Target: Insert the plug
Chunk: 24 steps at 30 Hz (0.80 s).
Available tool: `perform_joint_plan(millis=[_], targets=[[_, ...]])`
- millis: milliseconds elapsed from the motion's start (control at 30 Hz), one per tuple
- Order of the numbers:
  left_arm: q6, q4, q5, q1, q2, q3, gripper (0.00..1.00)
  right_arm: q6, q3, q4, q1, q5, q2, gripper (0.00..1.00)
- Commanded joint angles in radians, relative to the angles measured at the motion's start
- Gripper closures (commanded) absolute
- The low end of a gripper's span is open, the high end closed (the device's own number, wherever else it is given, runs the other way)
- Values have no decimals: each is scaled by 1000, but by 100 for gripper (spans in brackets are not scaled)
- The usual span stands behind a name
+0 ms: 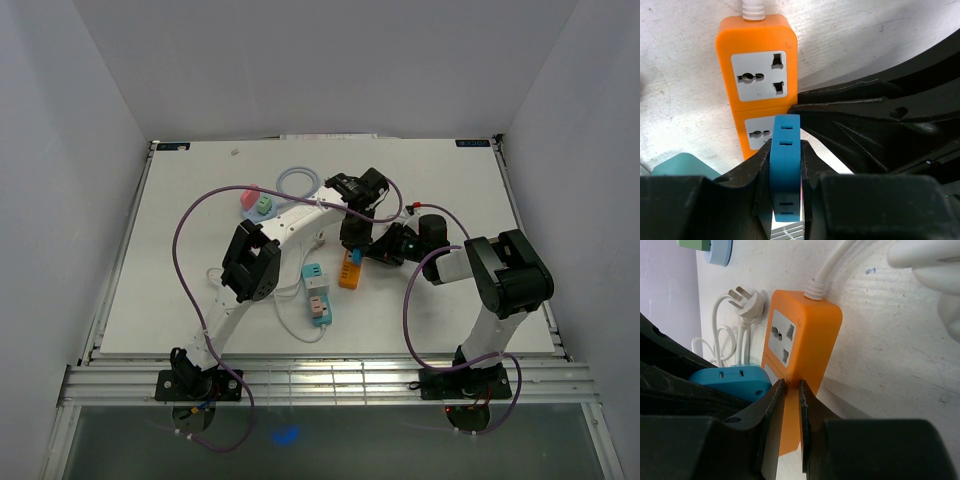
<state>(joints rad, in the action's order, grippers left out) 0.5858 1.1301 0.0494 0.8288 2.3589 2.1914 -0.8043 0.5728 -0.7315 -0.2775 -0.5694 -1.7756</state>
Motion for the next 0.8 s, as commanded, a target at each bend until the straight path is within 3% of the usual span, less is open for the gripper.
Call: perform_joint_plan(millis=[0, 767], targets=[[16, -49, -16, 6, -53, -5, 100, 30, -2, 21, -22, 22, -13, 79], [-34, -41, -114, -22, -47, -97, 100, 42, -10, 29, -23, 28, -1, 79]])
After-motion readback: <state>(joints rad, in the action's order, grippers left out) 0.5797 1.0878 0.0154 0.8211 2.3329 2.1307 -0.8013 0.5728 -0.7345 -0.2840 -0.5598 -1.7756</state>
